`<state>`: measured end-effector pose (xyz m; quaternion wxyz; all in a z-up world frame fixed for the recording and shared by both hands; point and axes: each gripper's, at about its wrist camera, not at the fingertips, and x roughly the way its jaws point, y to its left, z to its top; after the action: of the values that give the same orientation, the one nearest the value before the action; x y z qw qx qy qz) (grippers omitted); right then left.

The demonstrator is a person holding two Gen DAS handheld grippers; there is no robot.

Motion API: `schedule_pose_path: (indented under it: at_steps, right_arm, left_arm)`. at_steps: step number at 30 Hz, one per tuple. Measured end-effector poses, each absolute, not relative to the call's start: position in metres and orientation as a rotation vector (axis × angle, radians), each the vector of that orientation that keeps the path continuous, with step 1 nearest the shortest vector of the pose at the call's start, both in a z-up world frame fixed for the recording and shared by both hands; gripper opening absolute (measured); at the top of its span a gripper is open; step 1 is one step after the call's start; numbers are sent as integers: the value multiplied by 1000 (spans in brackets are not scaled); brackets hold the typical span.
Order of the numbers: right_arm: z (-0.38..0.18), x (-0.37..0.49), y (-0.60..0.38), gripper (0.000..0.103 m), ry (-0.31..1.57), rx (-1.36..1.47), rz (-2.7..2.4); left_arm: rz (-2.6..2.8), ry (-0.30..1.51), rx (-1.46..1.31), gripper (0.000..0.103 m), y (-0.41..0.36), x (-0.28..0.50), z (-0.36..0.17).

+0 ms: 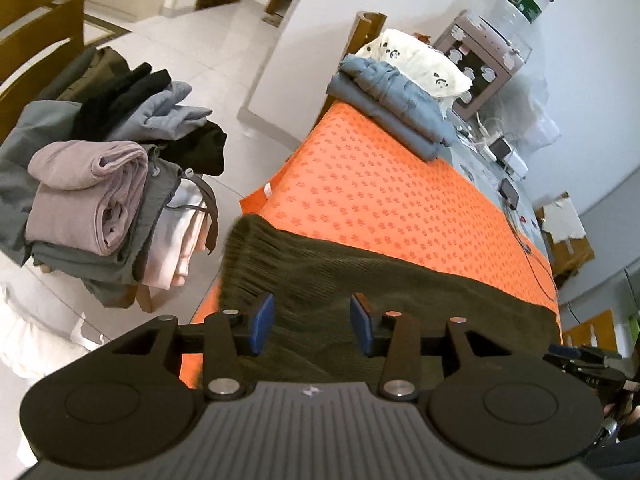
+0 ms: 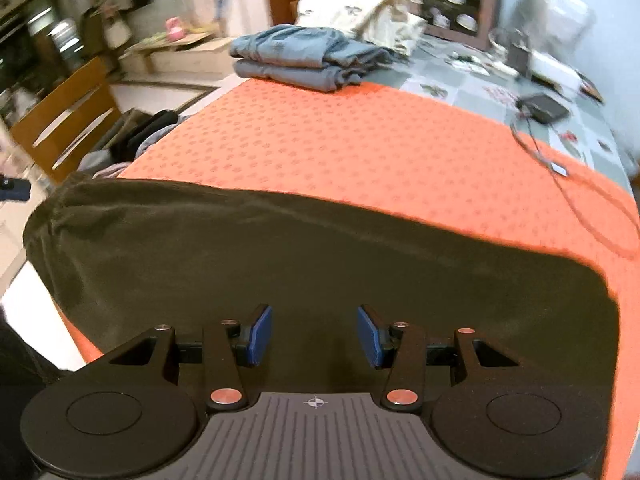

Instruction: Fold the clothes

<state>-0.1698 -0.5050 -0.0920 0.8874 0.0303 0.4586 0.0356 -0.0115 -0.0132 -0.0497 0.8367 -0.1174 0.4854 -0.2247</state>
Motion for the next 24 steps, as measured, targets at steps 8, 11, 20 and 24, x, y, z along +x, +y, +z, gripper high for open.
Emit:
schedule_pose_path:
  at_steps: [8,11,20,24]
  right_arm:
    - [-109,-123,-577,39,976,-79,281]
    - [-123,-99,-594,36,1001,-111,327]
    - [-158,-64,-602,26,1079,-120,515]
    - [-157,-73,-597,7,1057,-154,514]
  left_arm:
    - [-436,1028,-245,53,-82,-70,-52]
    - [-421,1024,-252,54,-100,-88,-53]
    - [-412,1031,-263,54,-149,-114,-58]
    - [-404,1028,-257,54,-161,-117,-58]
